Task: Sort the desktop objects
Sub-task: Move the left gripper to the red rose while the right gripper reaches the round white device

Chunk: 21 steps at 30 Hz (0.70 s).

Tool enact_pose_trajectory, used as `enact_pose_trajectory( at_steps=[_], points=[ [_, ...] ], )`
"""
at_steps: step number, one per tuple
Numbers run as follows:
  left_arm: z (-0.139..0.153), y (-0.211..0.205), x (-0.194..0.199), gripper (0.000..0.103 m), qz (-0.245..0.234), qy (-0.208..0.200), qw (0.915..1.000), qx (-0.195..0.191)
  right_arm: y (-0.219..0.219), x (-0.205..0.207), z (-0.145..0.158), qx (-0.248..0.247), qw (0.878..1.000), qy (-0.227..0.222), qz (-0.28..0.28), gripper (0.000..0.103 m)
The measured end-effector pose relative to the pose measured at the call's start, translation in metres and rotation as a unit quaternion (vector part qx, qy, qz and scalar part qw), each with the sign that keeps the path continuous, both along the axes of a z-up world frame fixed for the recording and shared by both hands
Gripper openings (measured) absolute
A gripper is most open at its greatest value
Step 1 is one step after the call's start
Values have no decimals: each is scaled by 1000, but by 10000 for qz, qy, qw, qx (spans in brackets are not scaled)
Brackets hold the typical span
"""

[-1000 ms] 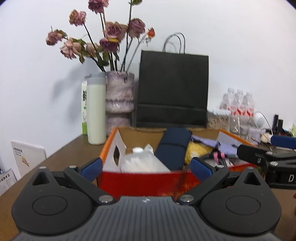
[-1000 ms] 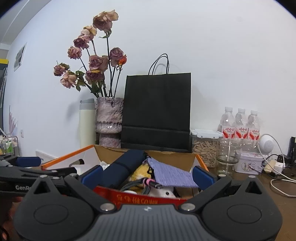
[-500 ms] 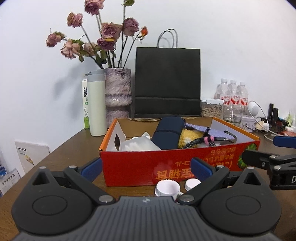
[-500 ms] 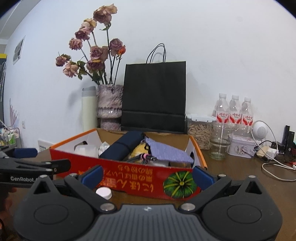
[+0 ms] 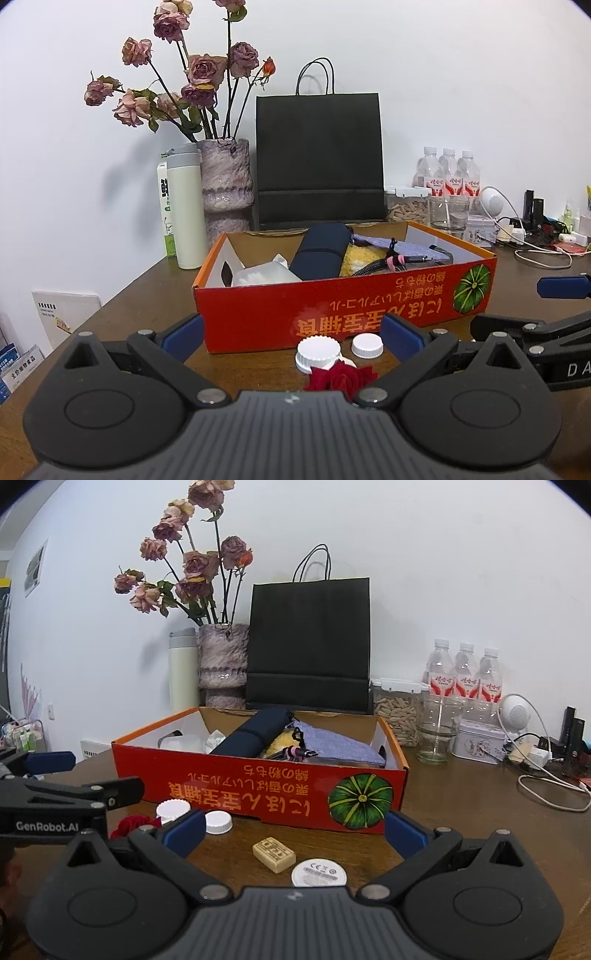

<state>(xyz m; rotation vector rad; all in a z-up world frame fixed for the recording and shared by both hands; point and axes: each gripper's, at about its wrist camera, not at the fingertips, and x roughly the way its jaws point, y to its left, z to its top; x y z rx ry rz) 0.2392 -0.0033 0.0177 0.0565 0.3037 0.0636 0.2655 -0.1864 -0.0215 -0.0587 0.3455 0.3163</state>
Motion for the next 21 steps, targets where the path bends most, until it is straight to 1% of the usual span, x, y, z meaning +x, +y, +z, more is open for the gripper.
enact_pose_trajectory(
  at_steps=[4,7,11,16,21],
  points=[
    [0,-2,-4,103,5,74,10000,18,-1,-5,0,-38,10000,58,-12,103],
    [-2,-3,-4,103,8,202,9998,14,-3,-8,-1,-46,9999,115,-2,103],
    [-2,-2,-5,103,31,233,9997,9,-6,-10,-1,-50,9998,188,-52,103],
    [-4,-3,-4,103,-17,398,9992,33,-8,-5,-5,-91,9988,467,-134,103],
    [-8,-2,0,103,-53,654,9978,-35,-10,2,-10,-105,9968,774,-181,103]
  ],
)
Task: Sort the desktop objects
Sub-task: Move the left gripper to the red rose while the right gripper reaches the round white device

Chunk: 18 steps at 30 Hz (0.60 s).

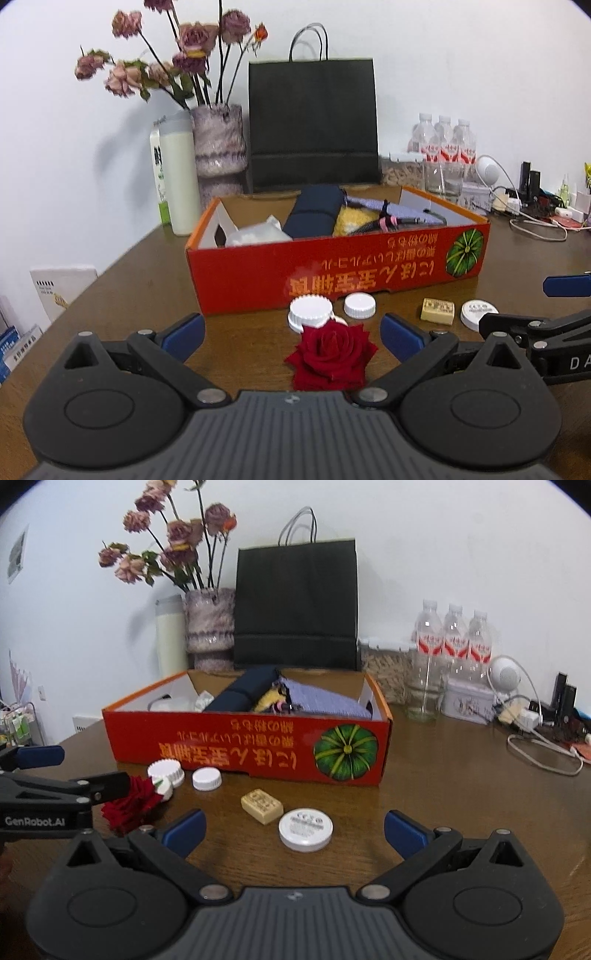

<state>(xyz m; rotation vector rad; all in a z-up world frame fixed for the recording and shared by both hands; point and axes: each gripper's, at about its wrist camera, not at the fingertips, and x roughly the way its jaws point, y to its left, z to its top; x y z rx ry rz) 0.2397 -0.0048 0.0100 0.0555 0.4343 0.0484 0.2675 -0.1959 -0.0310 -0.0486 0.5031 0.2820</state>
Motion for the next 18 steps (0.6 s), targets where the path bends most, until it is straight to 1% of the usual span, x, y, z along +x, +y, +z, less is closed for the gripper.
enact_pose_trajectory(
  at_steps=[4,7,10,12,13,18],
  points=[
    [-4,3,8,103,29,247,9997,-88,0,9,-5,-20,9994,349,-67,103],
    [-8,5,16,103,0,522,9985,-150,0,24,-15,-49,9958,906,-113,103],
    [-15,6,29,103,-98,949,9952,-209,5,26,-17,-264,9952,929,-166,103],
    [-21,6,38,103,-140,1300,9911,-258,6,25,-17,-265,9953,928,-104,103],
    [-22,8,39,103,-141,1288,9910,-330,6,26,-17,-261,9953,929,-86,103],
    [-23,7,38,103,-151,1295,9909,-318,3,33,-17,-261,9953,933,-53,103]
  ],
)
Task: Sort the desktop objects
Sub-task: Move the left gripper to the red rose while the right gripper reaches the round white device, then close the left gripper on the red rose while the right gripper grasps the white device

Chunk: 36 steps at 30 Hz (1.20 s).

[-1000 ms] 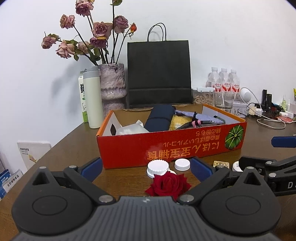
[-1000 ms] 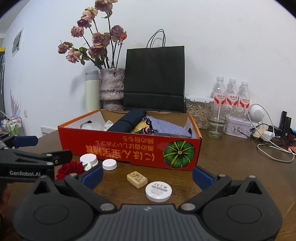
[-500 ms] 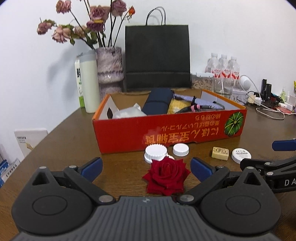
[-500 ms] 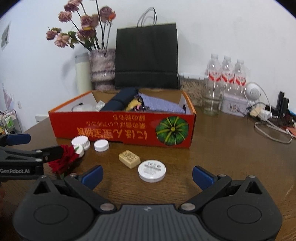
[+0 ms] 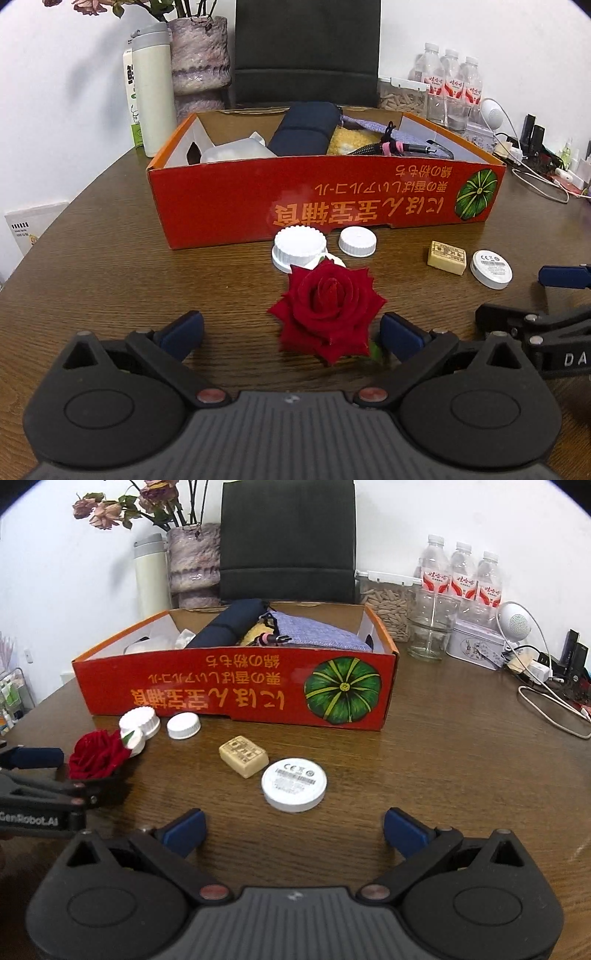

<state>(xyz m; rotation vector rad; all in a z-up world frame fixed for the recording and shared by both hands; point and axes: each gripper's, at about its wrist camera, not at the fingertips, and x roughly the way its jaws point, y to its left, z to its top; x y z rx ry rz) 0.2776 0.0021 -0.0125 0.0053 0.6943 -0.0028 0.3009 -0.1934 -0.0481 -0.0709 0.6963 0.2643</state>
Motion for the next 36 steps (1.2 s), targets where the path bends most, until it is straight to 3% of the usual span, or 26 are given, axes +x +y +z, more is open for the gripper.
enact_pose_trajectory(
  at_steps=[16,19,23,25,27,30,36],
  points=[
    [1,-1,13,103,-65,9,10000,-6,-3,18,1,12,10000,2,56,103],
    [1,-2,12,101,-73,-7,10000,5,-2,18,2,19,10000,-42,85,96],
    [3,-1,10,88,-77,-88,9999,-24,0,16,4,40,9998,-140,131,81],
    [4,1,8,75,-49,-169,9998,-75,1,14,6,62,9996,-201,210,60],
    [6,4,5,48,-39,-263,9995,-195,1,11,7,74,9993,-264,243,39],
    [7,8,1,42,-82,-313,9989,-327,2,8,8,82,9991,-272,303,38],
    [11,8,-6,39,-43,-501,9982,-324,4,2,11,61,9985,-456,294,38]
  ],
)
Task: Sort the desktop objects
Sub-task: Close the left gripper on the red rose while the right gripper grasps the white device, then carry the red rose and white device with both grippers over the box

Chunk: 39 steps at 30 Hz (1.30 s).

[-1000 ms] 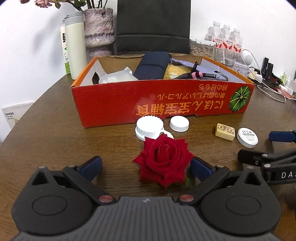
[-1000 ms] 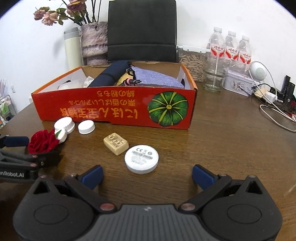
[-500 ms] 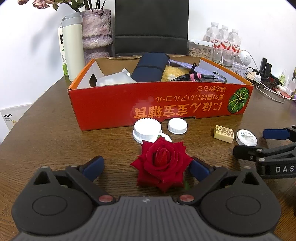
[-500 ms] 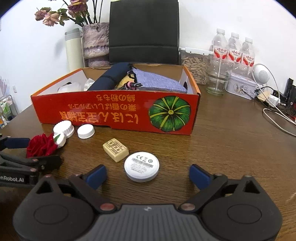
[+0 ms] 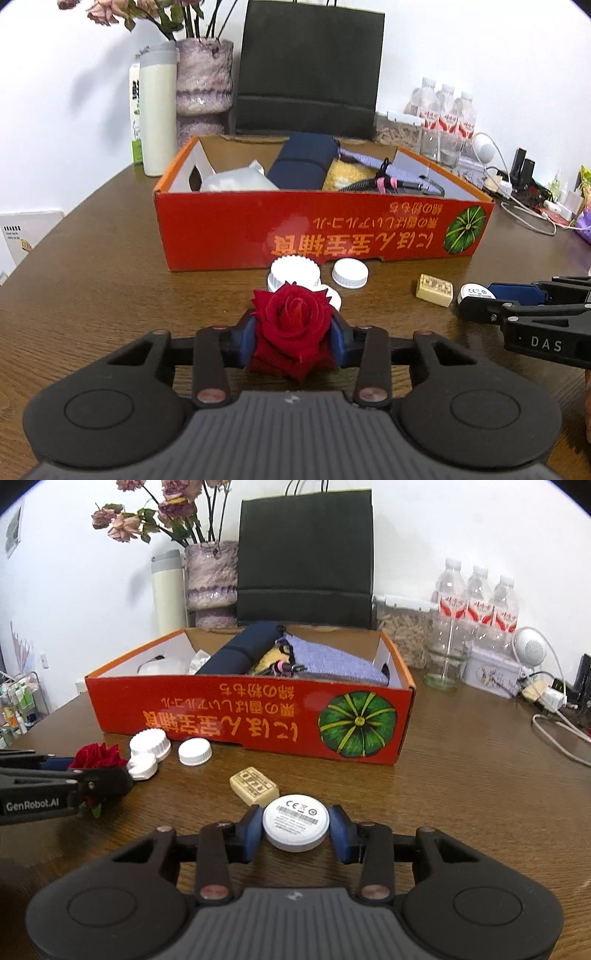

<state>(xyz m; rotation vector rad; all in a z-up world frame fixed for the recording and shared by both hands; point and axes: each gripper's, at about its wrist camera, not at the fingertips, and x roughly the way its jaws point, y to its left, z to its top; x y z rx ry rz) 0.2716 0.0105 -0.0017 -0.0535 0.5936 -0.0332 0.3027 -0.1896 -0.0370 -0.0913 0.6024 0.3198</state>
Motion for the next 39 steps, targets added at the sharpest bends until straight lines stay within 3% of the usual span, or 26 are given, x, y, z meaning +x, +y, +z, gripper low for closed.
enact_pose_trajectory(
  at_steps=[11,19,23,30,34,39],
  points=[
    [8,-6,-17,39,98,-524,9983,222,9,-22,11,14,9979,-649,80,38],
    [18,-23,-36,39,99,-1442,9877,602,18,-40,20,75,9870,-1596,170,38],
    [20,-28,-33,40,161,-1674,9829,748,22,-39,23,116,9816,-1895,182,38],
    [21,-26,-20,41,342,-1954,9768,803,34,-24,23,99,9754,-2191,223,38],
    [21,-26,-13,41,387,-2244,9689,970,38,-8,23,148,9726,-2311,230,38],
    [22,-21,5,41,440,-2209,9700,914,42,13,23,180,9723,-2329,120,38]
  ],
)
